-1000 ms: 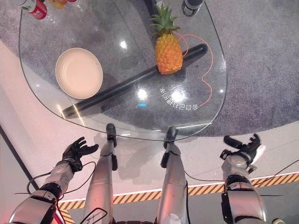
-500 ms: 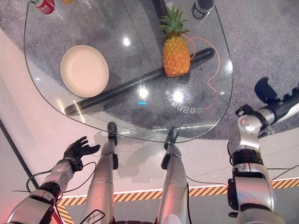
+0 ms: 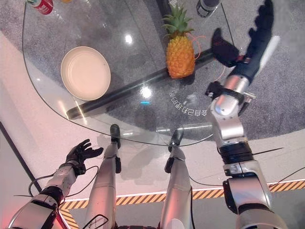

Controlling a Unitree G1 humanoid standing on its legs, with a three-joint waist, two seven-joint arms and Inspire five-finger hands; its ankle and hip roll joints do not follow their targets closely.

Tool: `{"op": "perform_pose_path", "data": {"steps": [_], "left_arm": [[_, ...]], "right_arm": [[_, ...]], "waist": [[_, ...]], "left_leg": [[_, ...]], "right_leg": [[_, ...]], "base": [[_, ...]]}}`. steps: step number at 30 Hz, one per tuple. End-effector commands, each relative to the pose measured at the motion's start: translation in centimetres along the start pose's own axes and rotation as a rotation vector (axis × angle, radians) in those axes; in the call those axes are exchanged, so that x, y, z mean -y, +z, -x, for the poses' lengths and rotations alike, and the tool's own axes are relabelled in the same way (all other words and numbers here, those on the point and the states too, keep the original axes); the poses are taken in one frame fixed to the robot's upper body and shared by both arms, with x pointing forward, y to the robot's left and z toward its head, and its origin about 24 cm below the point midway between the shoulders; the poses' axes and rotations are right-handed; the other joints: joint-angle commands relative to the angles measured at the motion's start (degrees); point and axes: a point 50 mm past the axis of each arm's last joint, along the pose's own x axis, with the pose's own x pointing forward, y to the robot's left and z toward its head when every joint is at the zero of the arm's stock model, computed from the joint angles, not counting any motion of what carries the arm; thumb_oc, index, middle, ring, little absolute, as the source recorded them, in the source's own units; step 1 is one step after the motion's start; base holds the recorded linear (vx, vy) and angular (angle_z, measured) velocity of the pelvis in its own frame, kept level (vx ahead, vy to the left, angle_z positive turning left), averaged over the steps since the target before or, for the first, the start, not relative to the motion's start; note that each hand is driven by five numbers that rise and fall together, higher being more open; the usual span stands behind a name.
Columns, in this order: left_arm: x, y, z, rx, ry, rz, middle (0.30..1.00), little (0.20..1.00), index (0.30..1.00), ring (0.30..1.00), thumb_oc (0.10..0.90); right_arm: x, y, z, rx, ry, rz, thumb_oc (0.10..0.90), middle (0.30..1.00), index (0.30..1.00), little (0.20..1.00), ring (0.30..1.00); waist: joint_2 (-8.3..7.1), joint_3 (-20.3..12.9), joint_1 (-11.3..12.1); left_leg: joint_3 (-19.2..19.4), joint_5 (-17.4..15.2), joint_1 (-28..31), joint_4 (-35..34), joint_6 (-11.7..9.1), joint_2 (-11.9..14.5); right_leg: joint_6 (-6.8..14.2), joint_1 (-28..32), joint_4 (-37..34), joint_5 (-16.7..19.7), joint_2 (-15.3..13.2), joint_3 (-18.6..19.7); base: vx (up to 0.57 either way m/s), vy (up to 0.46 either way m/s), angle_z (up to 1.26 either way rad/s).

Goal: Pick up the fruit to the plate

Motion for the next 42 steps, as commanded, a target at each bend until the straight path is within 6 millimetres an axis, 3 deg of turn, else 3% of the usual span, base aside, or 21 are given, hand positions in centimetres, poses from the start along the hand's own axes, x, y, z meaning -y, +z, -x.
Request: {"op": "perform_pose_path", "data": {"steps": [1,7,16,26,32,42], "left_arm": [[-1.4,-4.1,1.3,-0.096,0.049,-0.009,0.9,0.9,0.9,0.9,0.8],[-0.3,-4.8,1.4,-0.102,0.03,-0.012,0.9,0.9,0.9,0.9,0.8],[0.7,-5.2,1.5,-0.111,0.011,-0.016,0.9,0.9,0.9,0.9,0.8],[1.1,-5.6,1.6,-0.12,0.004,-0.018,0.9,0.9,0.9,0.9,0.8],[1.5,-5.4,1.5,-0.125,-0.004,-0.022,0.9,0.9,0.9,0.9,0.8],[1.7,-5.4,1.5,-0.125,-0.018,-0.031,0.9,0.9,0.9,0.9,0.8]], "right_arm": [[-0.2,4.3,-1.1,0.206,0.043,-0.009,0.8,0.9,0.9,0.9,0.9],[-2.8,2.9,0.5,0.108,0.168,-0.033,0.8,0.9,0.9,0.9,0.9],[-5.2,1.9,1.9,0.022,0.236,-0.063,0.8,0.9,0.9,0.9,0.9],[-5.4,1.1,2.0,-0.007,0.195,-0.008,0.8,0.9,0.9,0.9,0.9],[-4.7,1.0,1.2,0.047,0.094,0.155,0.8,0.9,0.9,0.9,0.9],[-3.9,-0.8,0.8,-0.007,0.001,0.267,0.8,0.9,0.9,0.9,0.9]], "waist": [[0.92,-1.0,0.37],[1.49,-1.0,0.75],[2.2,-1.0,1.26],[2.54,-1.0,1.59],[2.86,-1.0,1.77],[3.3,-1.0,2.28]], "left_leg": [[0.24,-1.11,-0.26,1.54,2.66,-1.75],[0.68,-0.76,0.19,1.11,2.7,-1.93],[1.23,-0.21,0.86,0.42,2.65,-2.02],[1.45,0.09,1.4,-0.03,2.63,-1.89],[1.31,0.05,1.23,0.31,2.68,-2.01],[1.06,0.06,1.06,0.34,2.7,-1.97]], "right_leg": [[0.44,0.96,-0.76,3.09,0.35,0.5],[0.18,1.19,-0.91,3.17,0.09,0.35],[0.06,1.55,-1.1,3.41,-0.28,0.19],[0.07,1.71,-0.98,3.59,-0.42,0.24],[0.32,1.53,-0.69,3.76,-0.71,0.3],[0.4,1.28,-0.36,3.75,-0.89,0.16]], "base": [[0.0,0.0,0.0],[0.0,0.017,-0.03],[0.0,0.003,-0.01],[0.0,0.0,0.0],[0.0,0.0,0.0],[0.0,0.0,0.0]]}}
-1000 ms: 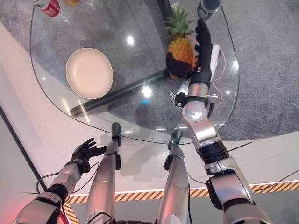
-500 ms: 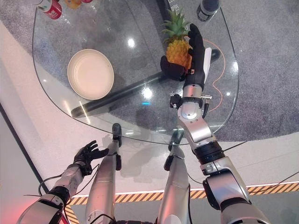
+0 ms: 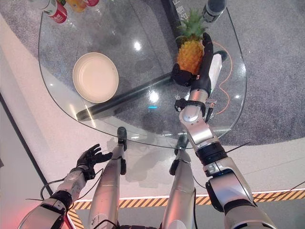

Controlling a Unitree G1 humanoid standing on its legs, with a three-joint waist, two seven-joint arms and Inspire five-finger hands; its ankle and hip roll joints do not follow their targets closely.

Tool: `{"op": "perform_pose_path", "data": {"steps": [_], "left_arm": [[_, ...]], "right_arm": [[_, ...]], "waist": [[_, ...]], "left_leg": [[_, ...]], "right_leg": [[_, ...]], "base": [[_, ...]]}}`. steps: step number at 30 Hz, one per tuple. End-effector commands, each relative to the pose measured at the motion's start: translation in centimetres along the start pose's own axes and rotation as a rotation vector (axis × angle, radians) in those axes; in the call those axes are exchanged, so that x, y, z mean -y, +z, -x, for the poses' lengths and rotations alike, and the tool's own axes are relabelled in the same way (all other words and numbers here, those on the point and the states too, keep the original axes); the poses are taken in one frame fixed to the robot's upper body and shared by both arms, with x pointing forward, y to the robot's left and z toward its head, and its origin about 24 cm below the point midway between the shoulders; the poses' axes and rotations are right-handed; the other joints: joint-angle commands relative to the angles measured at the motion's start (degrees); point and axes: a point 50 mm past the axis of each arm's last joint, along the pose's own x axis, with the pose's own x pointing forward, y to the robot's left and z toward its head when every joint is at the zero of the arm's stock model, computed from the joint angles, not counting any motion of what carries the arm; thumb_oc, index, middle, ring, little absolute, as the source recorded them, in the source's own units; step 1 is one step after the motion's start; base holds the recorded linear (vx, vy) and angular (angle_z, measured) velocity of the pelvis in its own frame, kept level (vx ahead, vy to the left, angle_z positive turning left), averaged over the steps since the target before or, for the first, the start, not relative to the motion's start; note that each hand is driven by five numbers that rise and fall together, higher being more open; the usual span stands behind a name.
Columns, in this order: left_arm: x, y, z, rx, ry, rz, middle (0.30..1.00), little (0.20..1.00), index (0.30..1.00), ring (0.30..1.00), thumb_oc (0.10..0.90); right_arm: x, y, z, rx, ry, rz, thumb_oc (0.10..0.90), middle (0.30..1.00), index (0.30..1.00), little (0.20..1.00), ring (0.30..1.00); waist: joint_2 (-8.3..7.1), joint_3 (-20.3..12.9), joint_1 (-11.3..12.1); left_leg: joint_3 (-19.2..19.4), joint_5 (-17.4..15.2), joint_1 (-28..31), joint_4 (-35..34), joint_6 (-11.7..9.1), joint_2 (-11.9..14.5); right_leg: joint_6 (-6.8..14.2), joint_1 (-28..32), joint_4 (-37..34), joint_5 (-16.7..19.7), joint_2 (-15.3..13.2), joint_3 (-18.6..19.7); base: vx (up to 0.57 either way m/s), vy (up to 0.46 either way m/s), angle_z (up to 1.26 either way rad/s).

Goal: Pick up the fruit to the plate

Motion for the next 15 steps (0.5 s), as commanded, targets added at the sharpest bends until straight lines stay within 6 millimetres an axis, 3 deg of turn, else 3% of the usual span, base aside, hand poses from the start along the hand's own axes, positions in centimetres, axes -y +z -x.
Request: {"op": "perform_pose_path", "data": {"steps": [1,15], "left_arm": [[-1.0,-3.0,0.9,-0.081,0.046,-0.027,0.9,0.9,0.9,0.9,0.8],[-0.6,-2.9,0.8,-0.082,0.034,-0.034,0.9,0.9,0.9,0.9,0.8]], "right_arm": [[1.5,3.4,-1.3,0.171,-0.114,-0.007,0.8,0.9,0.9,0.9,0.9],[1.5,2.3,-1.8,0.087,-0.17,-0.016,0.8,0.9,0.9,0.9,0.9]], "waist": [[1.43,-1.03,0.28],[1.91,-1.03,0.66]], "left_leg": [[-0.23,-0.2,-1.95,1.72,2.32,-0.88],[-0.21,-0.18,-1.99,1.67,2.16,-0.78]], "right_leg": [[-0.09,0.09,-0.83,3.78,0.24,-1.22],[-0.05,-0.07,-0.58,3.7,0.04,-1.34]], "base": [[0.0,0.0,0.0],[0.0,0.0,0.0]]}}
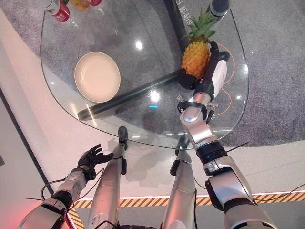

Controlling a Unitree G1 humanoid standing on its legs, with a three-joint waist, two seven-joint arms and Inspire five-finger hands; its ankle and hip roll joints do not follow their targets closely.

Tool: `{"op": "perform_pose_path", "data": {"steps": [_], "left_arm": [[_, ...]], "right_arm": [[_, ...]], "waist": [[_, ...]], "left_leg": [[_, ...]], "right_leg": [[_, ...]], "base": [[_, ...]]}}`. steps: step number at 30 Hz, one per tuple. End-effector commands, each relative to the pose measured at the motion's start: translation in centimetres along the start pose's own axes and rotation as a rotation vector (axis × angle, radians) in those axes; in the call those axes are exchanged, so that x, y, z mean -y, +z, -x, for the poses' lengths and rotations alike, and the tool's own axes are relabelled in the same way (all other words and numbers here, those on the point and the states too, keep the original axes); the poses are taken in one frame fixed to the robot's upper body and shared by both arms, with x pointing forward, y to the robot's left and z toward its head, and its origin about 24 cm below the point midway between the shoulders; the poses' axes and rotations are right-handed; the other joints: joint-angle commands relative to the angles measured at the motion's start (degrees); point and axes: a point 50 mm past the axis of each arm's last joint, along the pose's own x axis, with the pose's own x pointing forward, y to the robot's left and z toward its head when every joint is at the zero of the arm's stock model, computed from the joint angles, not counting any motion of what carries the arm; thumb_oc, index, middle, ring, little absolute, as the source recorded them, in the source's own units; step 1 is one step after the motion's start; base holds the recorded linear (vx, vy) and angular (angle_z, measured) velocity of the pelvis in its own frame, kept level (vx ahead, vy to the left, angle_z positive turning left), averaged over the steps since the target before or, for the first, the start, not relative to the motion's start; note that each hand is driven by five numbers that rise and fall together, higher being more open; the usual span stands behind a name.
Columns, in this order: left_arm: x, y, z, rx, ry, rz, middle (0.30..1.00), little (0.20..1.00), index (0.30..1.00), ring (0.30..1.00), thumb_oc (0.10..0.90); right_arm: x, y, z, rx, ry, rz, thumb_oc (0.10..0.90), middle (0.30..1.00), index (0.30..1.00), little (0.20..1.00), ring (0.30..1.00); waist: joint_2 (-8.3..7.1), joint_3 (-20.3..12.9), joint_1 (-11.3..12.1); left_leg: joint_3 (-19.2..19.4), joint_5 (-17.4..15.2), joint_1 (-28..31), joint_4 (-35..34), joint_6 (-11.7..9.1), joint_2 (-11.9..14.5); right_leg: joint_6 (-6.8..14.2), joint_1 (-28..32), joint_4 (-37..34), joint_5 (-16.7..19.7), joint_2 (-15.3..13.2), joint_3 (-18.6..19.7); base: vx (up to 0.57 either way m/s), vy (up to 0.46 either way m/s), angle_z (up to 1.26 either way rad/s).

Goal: Pick up the fruit to the plate

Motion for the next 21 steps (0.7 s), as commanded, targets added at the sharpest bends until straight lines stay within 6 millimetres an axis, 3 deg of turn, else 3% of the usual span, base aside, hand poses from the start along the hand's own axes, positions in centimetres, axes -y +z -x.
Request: {"op": "perform_pose_path", "data": {"steps": [1,21], "left_arm": [[-0.6,-2.9,0.7,-0.08,0.036,-0.03,0.9,0.9,0.9,0.9,0.8],[-0.1,-3.3,0.8,-0.093,0.017,-0.043,0.9,0.9,0.9,0.9,0.8]], "right_arm": [[1.3,3.2,-1.4,0.119,-0.11,-0.073,0.8,0.9,0.9,0.9,0.9],[0.2,0.5,-1.5,-0.147,-0.085,-0.245,0.8,0.9,0.9,0.9,0.9]], "waist": [[1.9,-1.06,-0.31],[2.4,-1.06,0.47]], "left_leg": [[-0.19,-0.2,-1.96,1.74,2.18,-0.68],[-0.08,0.02,-1.27,1.39,2.1,-0.59]], "right_leg": [[-0.17,-0.04,-0.59,3.77,0.2,-1.33],[-0.43,0.52,-0.33,3.7,0.03,-1.66]], "base": [[0.0,0.0,0.0],[0.0,0.0,0.0]]}}
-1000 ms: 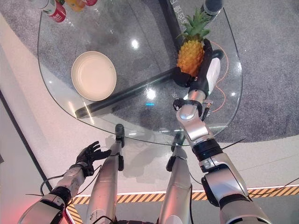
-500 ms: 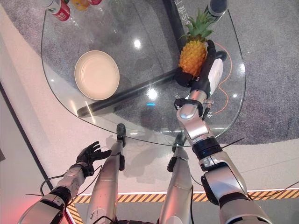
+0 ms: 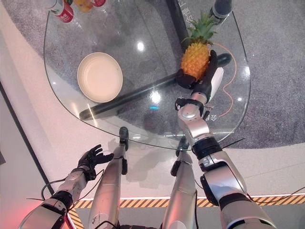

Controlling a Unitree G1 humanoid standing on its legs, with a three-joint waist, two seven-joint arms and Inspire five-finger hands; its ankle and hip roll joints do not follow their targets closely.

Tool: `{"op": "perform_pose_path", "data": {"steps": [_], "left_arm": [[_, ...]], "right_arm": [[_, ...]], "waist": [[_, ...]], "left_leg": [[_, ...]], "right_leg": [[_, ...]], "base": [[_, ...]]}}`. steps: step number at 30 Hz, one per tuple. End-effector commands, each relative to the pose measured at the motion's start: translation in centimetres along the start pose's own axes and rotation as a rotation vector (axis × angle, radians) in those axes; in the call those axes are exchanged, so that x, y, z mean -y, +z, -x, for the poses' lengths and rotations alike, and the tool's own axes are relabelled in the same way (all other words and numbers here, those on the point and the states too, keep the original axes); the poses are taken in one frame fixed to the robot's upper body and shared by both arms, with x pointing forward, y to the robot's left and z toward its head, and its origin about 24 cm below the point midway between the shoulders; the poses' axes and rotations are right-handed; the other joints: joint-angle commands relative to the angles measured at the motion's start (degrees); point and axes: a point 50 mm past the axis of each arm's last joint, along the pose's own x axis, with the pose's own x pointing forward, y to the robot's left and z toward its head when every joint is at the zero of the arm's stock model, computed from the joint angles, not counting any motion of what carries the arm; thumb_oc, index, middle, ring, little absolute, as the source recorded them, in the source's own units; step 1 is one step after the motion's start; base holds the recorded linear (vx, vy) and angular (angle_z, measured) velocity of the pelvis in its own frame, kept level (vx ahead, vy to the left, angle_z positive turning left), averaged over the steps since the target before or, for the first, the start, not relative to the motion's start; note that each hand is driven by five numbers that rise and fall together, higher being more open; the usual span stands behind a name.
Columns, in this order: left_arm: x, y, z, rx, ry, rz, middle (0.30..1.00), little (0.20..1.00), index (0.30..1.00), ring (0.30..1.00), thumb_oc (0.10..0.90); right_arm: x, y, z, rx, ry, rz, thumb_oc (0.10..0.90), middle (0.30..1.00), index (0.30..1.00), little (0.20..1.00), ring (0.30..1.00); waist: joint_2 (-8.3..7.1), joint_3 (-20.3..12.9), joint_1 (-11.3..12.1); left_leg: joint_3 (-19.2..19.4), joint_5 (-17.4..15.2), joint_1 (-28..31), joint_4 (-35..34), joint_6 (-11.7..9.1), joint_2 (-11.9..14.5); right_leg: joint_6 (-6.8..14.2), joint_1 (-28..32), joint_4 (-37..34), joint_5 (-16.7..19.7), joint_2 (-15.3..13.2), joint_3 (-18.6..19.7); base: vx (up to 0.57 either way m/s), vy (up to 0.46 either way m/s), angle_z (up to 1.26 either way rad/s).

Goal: Pick up the fruit to the plate

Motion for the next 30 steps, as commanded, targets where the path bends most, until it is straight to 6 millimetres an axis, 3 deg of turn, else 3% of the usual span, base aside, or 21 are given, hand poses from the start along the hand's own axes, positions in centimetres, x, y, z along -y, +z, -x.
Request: {"op": "perform_pose_path", "data": {"steps": [1,18,19,21,30], "left_arm": [[-0.4,-3.2,0.8,-0.088,0.022,-0.046,0.9,0.9,0.9,0.9,0.8],[-0.1,-2.9,0.7,-0.086,0.015,-0.055,0.9,0.9,0.9,0.9,0.8],[-0.1,-2.9,0.7,-0.085,0.015,-0.055,0.9,0.9,0.9,0.9,0.8],[-0.2,-2.9,0.7,-0.085,0.014,-0.056,0.9,0.9,0.9,0.9,0.8],[-0.2,-2.6,0.6,-0.082,0.013,-0.059,0.9,0.9,0.9,0.9,0.8]], "right_arm": [[1.0,1.6,-1.0,0.036,-0.057,-0.061,0.8,0.9,0.9,0.9,0.9],[1.2,-0.9,-1.5,-0.113,-0.019,-0.035,0.8,0.9,0.9,0.9,0.9],[1.2,-0.9,-1.6,-0.115,-0.018,-0.034,0.751,0.858,0.858,0.851,0.858],[1.2,-1.0,-1.6,-0.121,-0.013,-0.028,0.1,0.3,0.3,0.2,0.3],[1.5,-1.6,-2.0,-0.156,0.001,-0.016,0.1,0.3,0.3,0.2,0.3]], "waist": [[2.31,-0.99,0.4],[2.43,-0.99,0.75],[2.43,-0.99,0.75],[2.45,-0.99,0.79],[2.48,-0.99,0.98]], "left_leg": [[-0.05,-0.08,-2.09,1.4,2.0,-0.35],[-0.18,0.17,-1.95,1.01,2.05,-0.68],[-0.2,0.15,-1.95,1.02,2.06,-0.69],[-0.24,0.15,-1.98,1.05,2.09,-0.71],[-0.34,0.25,-2.06,0.98,2.13,-0.79]], "right_leg": [[-0.5,-0.37,-0.4,3.74,0.26,-1.65],[-0.46,-0.06,-0.91,4.19,0.13,-2.03],[-0.46,-0.07,-0.89,4.18,0.13,-2.03],[-0.46,-0.12,-0.85,4.22,0.11,-2.05],[-0.34,-0.09,-1.02,4.5,0.06,-2.32]], "base": [[0.0,0.0,0.0],[0.0,0.0,0.0],[0.0,0.0,0.0],[0.0,0.0,0.0],[0.0,0.0,0.0]]}}
